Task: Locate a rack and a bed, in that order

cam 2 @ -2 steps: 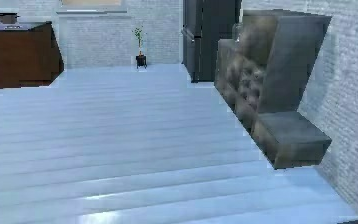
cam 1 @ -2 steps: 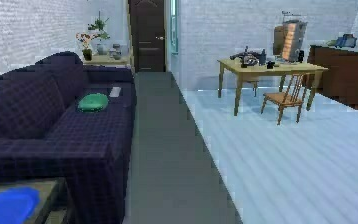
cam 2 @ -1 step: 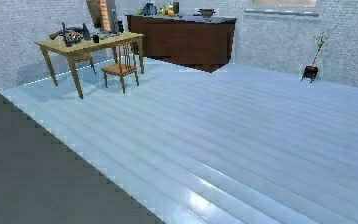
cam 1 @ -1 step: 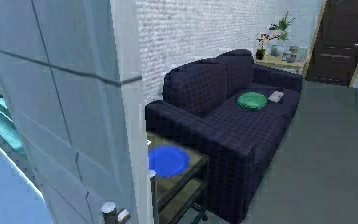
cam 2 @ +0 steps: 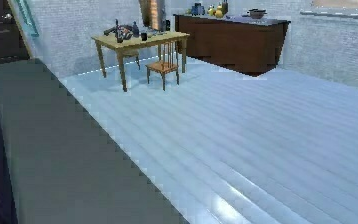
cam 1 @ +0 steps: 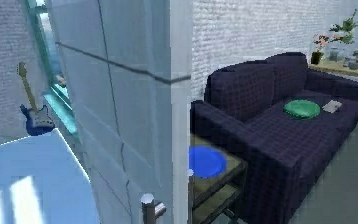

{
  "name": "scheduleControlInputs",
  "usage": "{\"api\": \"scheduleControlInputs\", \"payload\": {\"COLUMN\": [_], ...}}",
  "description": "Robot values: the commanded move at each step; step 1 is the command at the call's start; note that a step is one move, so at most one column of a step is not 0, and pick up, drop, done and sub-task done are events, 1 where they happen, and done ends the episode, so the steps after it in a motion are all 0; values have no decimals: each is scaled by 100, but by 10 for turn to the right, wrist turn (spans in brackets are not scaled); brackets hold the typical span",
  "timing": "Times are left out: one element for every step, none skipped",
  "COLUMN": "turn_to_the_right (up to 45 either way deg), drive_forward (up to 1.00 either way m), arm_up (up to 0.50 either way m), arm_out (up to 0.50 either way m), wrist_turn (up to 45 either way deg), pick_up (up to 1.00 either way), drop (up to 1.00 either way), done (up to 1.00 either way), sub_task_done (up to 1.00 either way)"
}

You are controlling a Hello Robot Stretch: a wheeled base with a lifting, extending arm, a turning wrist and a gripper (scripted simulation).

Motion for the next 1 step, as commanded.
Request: {"api": "scheduleControlInputs", "payload": {"turn_to_the_right": [0], "drive_forward": [0], "arm_up": [0], "arm_out": [0], "wrist_turn": [0], "pick_up": [0], "drop": [0], "done": [0], "sub_task_done": [100]}}
